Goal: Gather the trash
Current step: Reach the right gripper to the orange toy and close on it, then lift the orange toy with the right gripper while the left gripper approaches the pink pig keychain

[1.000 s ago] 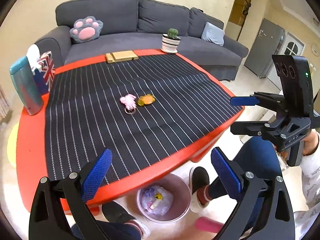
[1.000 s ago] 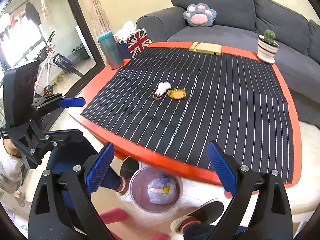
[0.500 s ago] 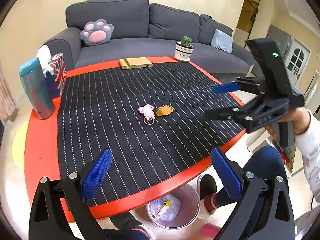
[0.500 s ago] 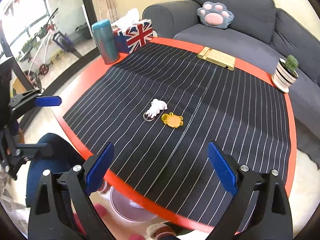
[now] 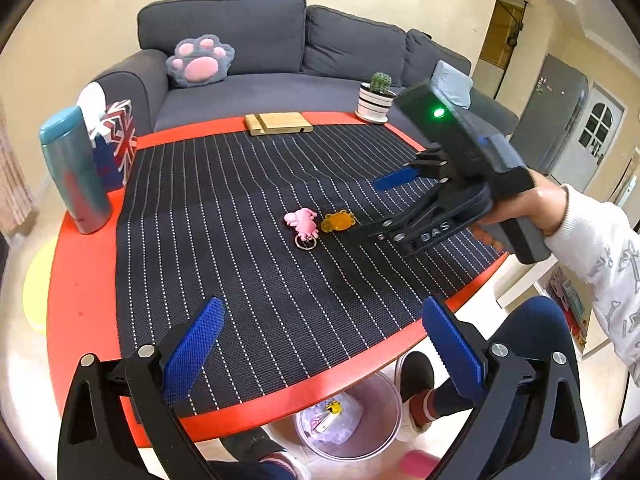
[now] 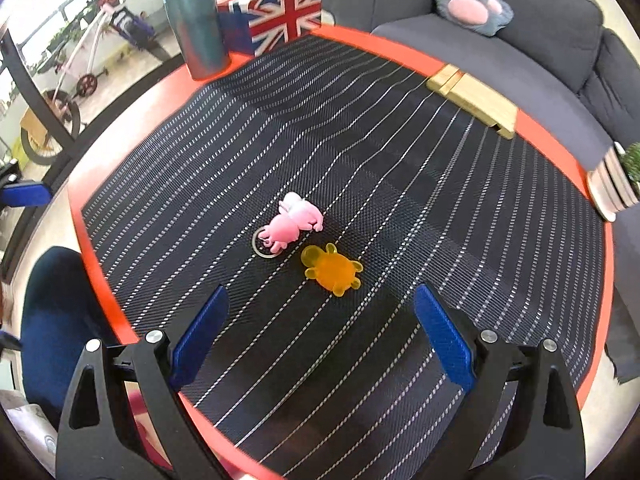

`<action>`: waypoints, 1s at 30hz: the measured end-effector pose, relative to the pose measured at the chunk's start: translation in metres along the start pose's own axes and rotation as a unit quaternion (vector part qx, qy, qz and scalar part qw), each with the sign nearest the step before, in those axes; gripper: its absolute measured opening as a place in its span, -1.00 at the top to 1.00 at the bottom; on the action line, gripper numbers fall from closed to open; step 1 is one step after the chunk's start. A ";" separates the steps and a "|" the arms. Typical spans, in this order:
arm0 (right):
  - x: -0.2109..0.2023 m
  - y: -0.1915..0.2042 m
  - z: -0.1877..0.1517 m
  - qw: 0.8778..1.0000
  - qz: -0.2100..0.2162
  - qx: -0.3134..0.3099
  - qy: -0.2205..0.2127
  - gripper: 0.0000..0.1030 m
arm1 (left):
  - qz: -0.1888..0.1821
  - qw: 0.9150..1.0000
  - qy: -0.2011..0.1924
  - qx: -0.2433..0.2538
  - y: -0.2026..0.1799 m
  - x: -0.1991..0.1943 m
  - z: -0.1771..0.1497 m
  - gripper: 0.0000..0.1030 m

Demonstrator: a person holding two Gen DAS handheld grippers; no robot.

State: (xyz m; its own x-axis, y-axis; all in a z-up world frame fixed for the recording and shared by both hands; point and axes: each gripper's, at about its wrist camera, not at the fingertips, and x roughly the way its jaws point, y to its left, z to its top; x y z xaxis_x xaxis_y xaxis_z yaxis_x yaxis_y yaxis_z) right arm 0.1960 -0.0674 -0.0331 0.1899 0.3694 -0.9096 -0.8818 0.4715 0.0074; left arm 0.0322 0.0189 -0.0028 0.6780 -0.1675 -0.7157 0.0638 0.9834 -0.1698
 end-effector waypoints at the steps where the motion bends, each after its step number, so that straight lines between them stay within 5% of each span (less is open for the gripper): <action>1: 0.006 -0.001 0.001 1.000 0.001 -0.002 0.006 -0.79 | 0.001 1.000 0.001 -0.001 0.001 0.001 0.000 -0.85; 9: 0.029 -0.006 0.006 1.000 0.004 -0.002 0.024 -0.28 | 0.003 1.000 0.006 -0.008 0.005 0.004 -0.005 -0.85; 23: 0.036 -0.009 0.008 1.000 -0.008 0.002 0.026 0.28 | 0.001 1.000 0.011 -0.012 0.007 0.008 -0.009 -0.85; 30: 0.034 -0.008 0.005 1.000 -0.010 0.001 0.022 0.28 | 0.003 1.000 0.012 -0.008 0.006 0.010 -0.007 -0.85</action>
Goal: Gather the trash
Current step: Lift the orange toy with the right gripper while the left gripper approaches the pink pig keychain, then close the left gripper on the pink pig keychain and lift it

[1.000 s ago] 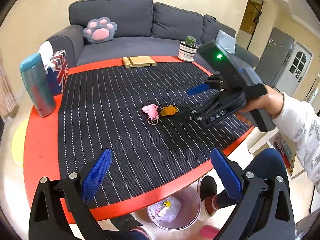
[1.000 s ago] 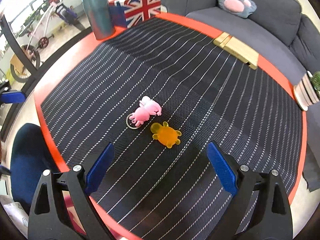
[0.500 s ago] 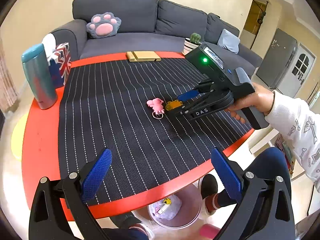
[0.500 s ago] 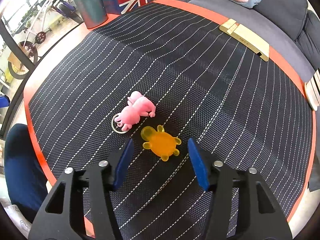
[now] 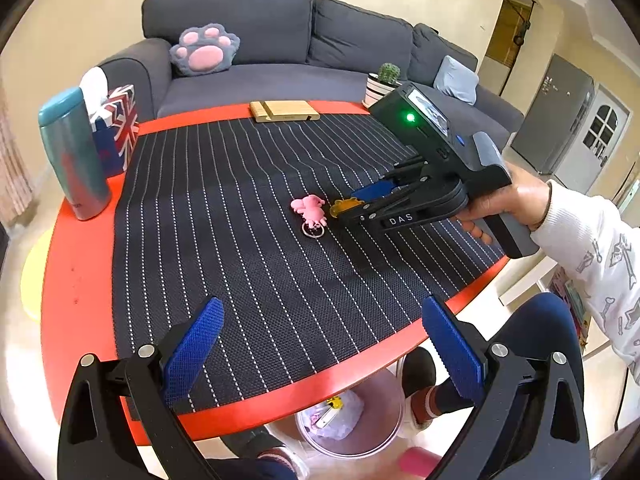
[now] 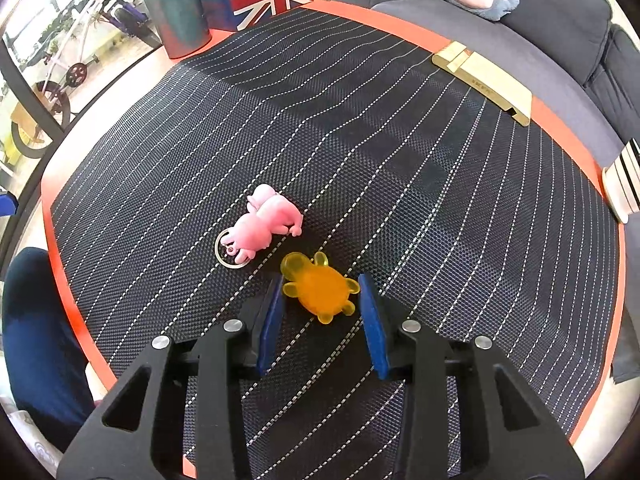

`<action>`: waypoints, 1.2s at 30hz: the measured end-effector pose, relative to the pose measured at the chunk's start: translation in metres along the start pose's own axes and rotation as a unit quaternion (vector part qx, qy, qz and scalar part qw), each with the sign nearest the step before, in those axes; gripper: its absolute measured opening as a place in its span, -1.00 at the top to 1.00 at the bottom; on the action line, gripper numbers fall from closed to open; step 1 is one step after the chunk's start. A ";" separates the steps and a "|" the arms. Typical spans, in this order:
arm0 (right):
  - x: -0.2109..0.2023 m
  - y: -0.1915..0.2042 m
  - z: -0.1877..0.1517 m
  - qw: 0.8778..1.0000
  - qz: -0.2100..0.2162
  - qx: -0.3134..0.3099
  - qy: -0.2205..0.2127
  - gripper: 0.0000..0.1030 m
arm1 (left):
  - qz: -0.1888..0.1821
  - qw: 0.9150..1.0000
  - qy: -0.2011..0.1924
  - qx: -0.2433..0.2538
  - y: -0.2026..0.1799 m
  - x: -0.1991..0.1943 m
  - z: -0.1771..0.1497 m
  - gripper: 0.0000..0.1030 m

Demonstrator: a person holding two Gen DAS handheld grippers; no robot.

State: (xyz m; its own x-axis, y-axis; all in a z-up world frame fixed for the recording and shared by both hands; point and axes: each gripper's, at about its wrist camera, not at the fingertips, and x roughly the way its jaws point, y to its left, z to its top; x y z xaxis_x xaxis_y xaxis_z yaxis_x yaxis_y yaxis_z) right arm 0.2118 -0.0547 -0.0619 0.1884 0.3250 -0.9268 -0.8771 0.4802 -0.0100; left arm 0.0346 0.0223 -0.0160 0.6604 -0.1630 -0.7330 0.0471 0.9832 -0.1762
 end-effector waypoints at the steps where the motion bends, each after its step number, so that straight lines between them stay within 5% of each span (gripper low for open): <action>1: -0.001 0.000 0.000 1.000 0.000 0.001 -0.001 0.28 | 0.000 1.000 0.000 0.001 0.000 0.000 0.001 -0.85; 15: -0.040 -0.017 -0.014 0.996 0.012 0.073 -0.048 0.28 | -0.002 1.000 -0.004 0.025 -0.004 0.015 0.041 -0.85; 36: -0.075 -0.045 -0.056 0.989 0.002 0.128 -0.073 0.28 | 0.050 0.995 0.090 -0.014 0.002 0.106 0.095 -0.85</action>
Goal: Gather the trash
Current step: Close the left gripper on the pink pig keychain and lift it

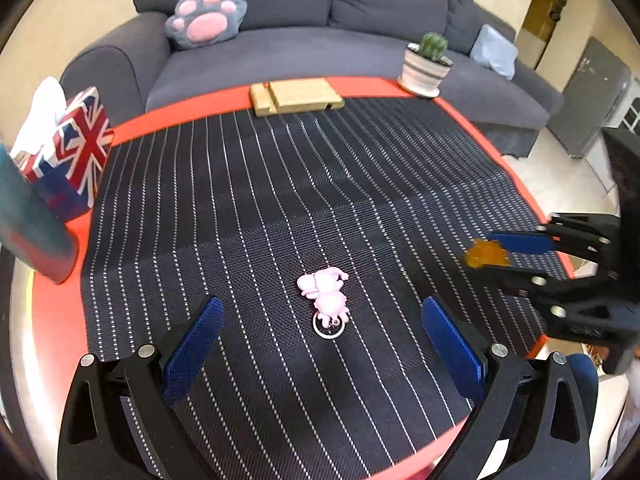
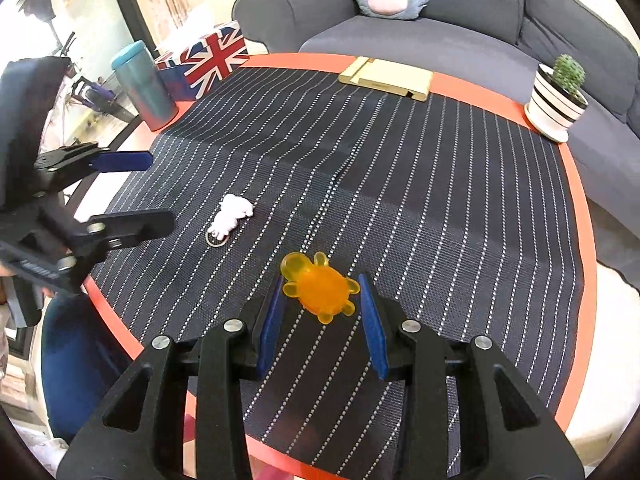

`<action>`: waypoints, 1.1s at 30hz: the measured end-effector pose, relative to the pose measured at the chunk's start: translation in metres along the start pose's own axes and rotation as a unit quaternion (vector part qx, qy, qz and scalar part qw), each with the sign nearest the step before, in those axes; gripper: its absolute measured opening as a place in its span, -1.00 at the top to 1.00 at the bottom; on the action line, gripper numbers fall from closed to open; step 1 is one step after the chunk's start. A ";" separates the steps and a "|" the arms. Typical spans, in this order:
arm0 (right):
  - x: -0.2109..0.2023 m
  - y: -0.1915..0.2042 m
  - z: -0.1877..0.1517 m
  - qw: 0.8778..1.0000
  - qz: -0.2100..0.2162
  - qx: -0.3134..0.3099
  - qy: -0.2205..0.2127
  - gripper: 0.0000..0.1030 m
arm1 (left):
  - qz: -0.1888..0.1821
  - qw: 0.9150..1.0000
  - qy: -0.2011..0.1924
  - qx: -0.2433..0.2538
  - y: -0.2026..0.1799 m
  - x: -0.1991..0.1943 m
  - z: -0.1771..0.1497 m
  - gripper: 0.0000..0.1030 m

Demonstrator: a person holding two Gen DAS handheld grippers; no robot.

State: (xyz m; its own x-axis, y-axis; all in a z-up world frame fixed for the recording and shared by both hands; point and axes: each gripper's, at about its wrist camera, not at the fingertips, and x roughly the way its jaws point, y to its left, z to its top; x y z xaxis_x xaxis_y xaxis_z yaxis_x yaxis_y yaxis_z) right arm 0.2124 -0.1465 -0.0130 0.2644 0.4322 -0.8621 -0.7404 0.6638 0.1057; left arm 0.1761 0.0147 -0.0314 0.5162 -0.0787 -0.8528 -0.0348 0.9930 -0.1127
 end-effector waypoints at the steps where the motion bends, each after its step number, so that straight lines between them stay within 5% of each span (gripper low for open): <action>1: -0.001 -0.001 -0.001 1.000 -0.001 0.002 0.000 0.28 | 0.003 1.000 0.004 -0.001 0.000 0.004 0.001 -0.85; 6: -0.002 -0.007 -0.006 1.000 -0.002 0.007 -0.001 0.28 | 0.018 0.999 0.033 -0.010 -0.001 0.029 0.005 -0.81; 13: -0.003 -0.012 -0.012 1.000 -0.002 0.012 -0.001 0.28 | 0.039 0.998 0.051 -0.015 -0.002 0.049 0.002 -0.27; 17: -0.003 -0.014 -0.013 1.000 -0.001 0.013 -0.002 0.28 | 0.040 0.998 0.052 -0.015 -0.003 0.053 0.001 -0.19; 26: -0.001 -0.015 -0.013 1.000 0.001 0.012 -0.003 0.28 | 0.042 0.998 0.053 -0.005 -0.005 0.058 0.001 0.38; 33: -0.001 -0.013 -0.012 1.000 0.000 0.010 -0.005 0.28 | 0.025 0.998 0.049 0.009 -0.005 0.056 -0.001 0.39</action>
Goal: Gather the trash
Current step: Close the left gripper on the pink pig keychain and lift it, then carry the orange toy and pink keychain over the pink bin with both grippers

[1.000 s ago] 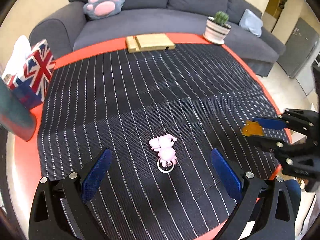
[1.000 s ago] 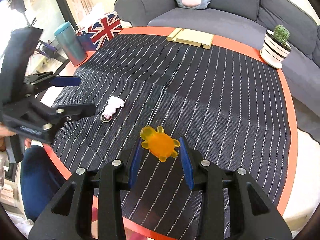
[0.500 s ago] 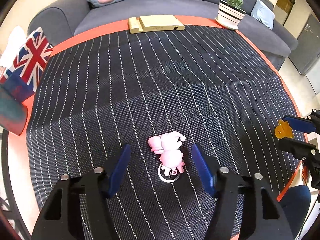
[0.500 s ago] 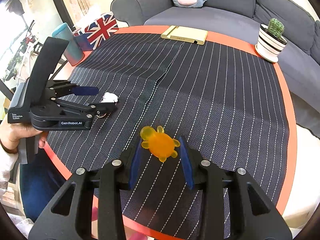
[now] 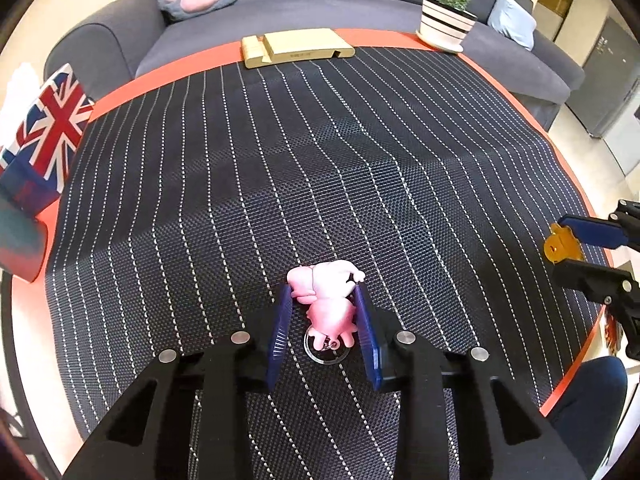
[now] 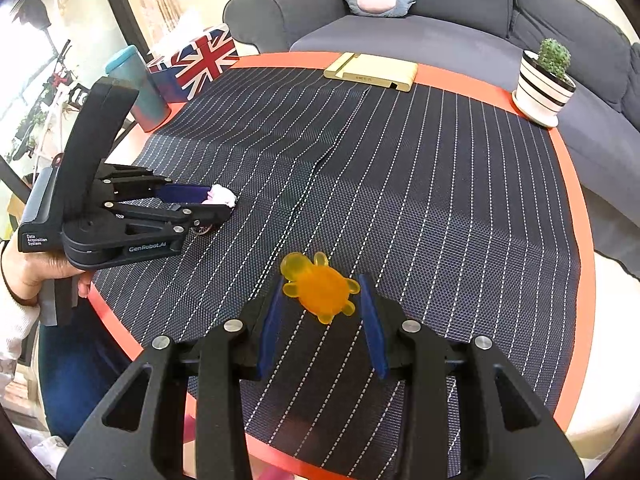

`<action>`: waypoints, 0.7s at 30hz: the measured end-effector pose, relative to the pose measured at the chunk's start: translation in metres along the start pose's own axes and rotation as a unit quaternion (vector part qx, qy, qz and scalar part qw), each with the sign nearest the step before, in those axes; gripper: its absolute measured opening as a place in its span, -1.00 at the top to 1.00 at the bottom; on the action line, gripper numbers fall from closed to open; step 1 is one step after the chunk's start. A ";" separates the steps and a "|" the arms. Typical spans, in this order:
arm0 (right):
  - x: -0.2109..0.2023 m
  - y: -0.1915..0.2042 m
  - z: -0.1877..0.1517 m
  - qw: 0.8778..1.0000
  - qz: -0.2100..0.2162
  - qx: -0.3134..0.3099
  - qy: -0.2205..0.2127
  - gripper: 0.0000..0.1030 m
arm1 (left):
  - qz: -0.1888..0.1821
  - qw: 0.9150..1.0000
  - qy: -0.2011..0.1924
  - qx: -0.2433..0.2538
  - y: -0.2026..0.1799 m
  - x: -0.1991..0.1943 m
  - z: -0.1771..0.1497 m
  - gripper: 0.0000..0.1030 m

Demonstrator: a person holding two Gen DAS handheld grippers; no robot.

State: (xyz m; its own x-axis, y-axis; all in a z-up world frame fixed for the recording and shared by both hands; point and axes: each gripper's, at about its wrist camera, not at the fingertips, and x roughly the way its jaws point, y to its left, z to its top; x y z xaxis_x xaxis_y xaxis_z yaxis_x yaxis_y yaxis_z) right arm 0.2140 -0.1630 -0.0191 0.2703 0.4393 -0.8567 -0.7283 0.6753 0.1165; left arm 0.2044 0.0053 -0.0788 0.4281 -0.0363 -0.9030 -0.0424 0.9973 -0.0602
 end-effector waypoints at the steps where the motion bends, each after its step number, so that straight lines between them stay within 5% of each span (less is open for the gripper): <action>1: 0.000 0.000 0.000 1.000 0.000 0.000 -0.001 0.28 | -0.001 1.000 -0.001 0.001 0.001 0.000 -0.001 0.39; 21: -0.021 0.027 -0.011 0.999 0.017 -0.008 -0.032 0.28 | -0.023 0.994 -0.087 0.054 -0.002 -0.084 -0.033 0.39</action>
State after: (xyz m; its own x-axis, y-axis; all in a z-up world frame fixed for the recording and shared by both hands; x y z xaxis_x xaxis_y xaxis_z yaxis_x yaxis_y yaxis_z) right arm 0.1820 -0.1609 -0.0031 0.2857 0.4991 -0.8181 -0.7468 0.6510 0.1363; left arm 0.1393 0.0044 -0.0170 0.5778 -0.0797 -0.8123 0.0741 0.9962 -0.0451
